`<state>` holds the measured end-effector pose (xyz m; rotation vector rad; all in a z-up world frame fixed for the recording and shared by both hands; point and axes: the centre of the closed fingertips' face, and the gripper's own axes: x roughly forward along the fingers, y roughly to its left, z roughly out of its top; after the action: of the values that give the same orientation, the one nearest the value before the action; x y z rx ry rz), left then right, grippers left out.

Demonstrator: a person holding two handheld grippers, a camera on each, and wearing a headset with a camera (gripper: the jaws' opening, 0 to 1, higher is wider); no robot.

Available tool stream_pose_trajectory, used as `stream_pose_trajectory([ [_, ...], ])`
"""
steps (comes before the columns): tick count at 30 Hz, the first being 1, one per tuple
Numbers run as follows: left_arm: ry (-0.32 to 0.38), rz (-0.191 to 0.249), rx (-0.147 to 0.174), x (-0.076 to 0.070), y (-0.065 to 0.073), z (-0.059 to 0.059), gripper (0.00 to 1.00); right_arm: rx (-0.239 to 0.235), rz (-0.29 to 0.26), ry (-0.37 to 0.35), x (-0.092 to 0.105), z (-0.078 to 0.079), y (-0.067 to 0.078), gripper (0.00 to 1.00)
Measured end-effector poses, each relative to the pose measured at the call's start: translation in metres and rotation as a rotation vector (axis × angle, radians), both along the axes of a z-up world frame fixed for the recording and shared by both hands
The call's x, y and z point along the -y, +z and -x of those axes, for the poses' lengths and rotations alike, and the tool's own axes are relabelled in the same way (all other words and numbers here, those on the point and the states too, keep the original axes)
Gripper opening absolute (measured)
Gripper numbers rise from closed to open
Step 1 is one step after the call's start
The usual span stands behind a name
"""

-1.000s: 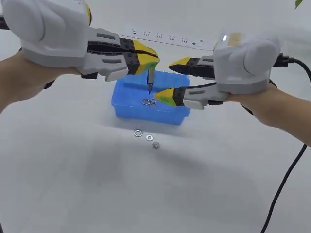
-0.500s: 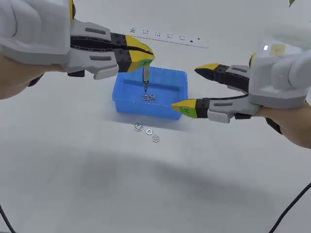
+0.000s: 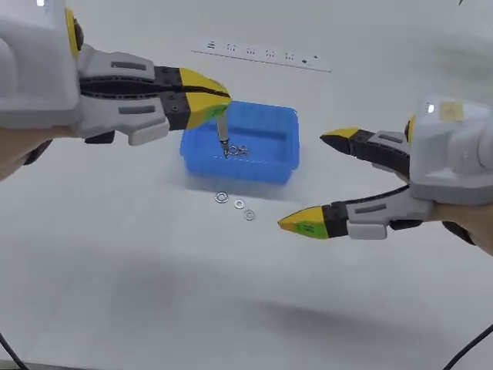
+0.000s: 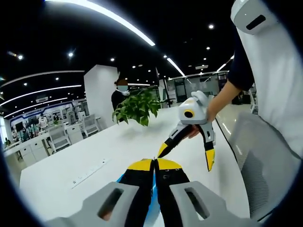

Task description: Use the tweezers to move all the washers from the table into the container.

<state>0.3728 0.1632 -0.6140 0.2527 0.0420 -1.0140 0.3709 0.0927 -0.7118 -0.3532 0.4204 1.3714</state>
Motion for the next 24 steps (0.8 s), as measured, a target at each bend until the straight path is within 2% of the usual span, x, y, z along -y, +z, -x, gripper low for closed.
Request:
stream_pose_trajectory([
  [1, -0.001, 0.003, -0.007, 0.000, -0.002, 0.002, 0.05, 0.012, 0.015, 0.015, 0.001, 0.003, -0.004, 0.91],
  [7, -0.011, -0.001, -0.040, 0.004, -0.019, 0.012, 0.05, -0.015, 0.029, 0.034, 0.005, 0.013, -0.014, 0.93],
  [11, -0.016, -0.009, -0.056, 0.005, -0.030, 0.015, 0.05, -0.019, 0.051, 0.057, 0.008, 0.019, -0.021, 0.97],
  [14, -0.013, -0.003, -0.079, 0.004, -0.040, 0.016, 0.05, -0.044, 0.049, 0.057, 0.008, 0.023, -0.022, 1.00],
  [16, -0.006, -0.003, -0.093, 0.009, -0.045, 0.017, 0.05, -0.035, 0.051, 0.059, 0.008, 0.025, -0.024, 1.00],
  [20, 0.005, 0.013, -0.115, 0.010, -0.050, 0.015, 0.05, -0.051, 0.052, 0.059, 0.008, 0.028, -0.031, 1.00],
  [24, 0.001, 0.007, -0.115, 0.015, -0.050, 0.013, 0.05, -0.070, 0.056, 0.059, 0.008, 0.030, -0.036, 1.00],
])
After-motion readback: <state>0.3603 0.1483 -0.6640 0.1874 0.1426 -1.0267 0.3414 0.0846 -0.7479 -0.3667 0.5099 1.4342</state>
